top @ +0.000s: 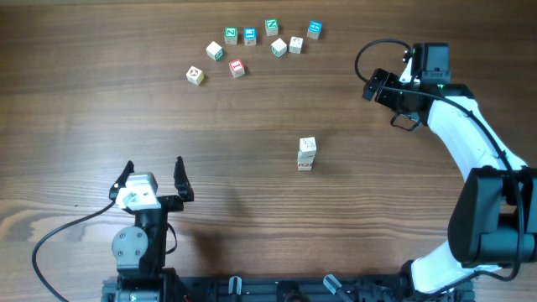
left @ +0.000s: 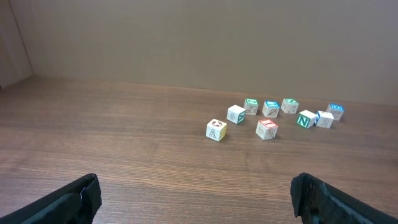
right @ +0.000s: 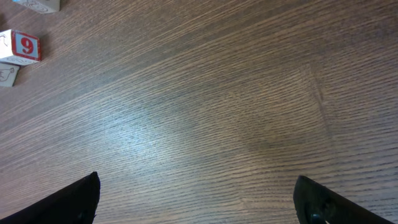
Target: Form a tower
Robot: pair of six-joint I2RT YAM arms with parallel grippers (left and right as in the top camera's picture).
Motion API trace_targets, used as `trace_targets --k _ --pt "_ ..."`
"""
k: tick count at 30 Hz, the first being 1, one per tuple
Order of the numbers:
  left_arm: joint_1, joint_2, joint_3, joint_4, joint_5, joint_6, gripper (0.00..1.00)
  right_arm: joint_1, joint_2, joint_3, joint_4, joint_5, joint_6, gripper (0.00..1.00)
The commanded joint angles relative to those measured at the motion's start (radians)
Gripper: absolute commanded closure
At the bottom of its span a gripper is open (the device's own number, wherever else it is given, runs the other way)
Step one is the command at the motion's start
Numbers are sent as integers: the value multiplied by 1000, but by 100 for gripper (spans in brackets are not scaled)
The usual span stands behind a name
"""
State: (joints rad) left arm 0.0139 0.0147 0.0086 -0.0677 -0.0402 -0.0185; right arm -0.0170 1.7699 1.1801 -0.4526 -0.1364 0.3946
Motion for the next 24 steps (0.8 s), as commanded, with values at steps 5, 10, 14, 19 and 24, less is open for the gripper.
trace_targets --k 5,10,14,19,24 --pt "6 -5 -3 0 -13 18 0 -3 13 5 0 17 -13 0" --pt "6 -5 -3 0 -13 18 0 -3 13 5 0 17 -13 0" --pt "6 -5 -3 0 -13 18 0 -3 13 5 5 16 -12 0" --pt "6 -5 -3 0 -13 18 0 -3 13 5 7 16 -9 0" --pt "6 -5 -3 0 -13 18 0 -3 -14 5 4 32 -20 0"
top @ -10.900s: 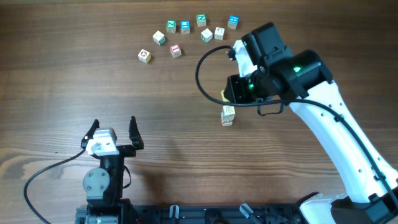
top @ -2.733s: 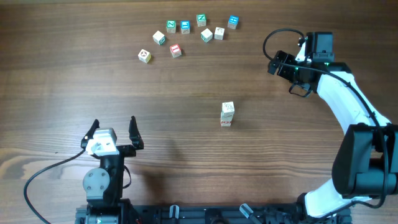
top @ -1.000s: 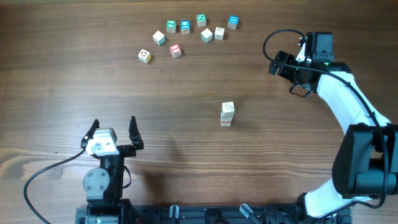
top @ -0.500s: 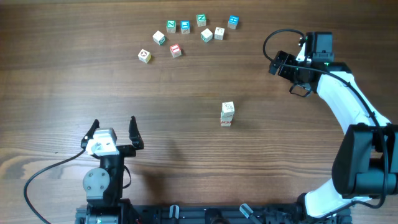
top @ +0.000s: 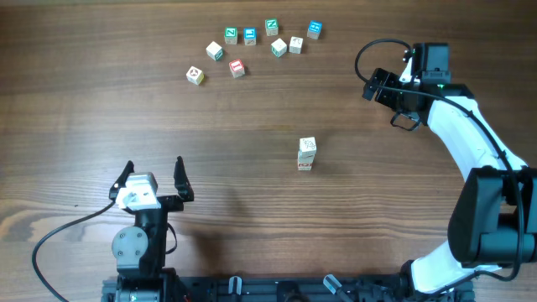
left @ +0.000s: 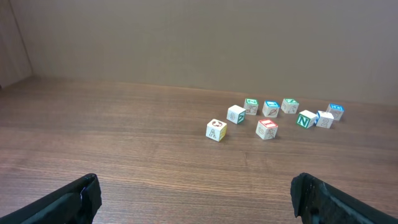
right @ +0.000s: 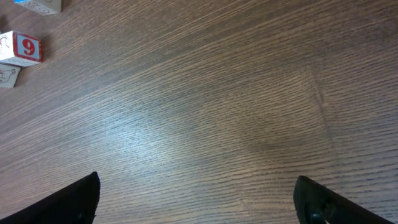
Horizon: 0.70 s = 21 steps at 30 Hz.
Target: Form a tower
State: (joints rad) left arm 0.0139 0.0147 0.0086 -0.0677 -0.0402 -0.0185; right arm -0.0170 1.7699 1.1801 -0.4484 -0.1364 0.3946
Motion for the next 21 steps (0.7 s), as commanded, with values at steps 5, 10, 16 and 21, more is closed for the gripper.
trace_targets --k 5,10,16,21 --pt "6 -5 -3 0 -13 18 0 -3 -160 -10 -29 53 -30 0" --pt "6 -5 -3 0 -13 18 0 -2 -380 -11 -110 72 -28 0" --pt "6 -5 -3 0 -13 18 0 5 -544 -11 -220 77 -65 0" --pt "6 -5 -3 0 -13 18 0 5 -503 -11 -246 76 -105 0"
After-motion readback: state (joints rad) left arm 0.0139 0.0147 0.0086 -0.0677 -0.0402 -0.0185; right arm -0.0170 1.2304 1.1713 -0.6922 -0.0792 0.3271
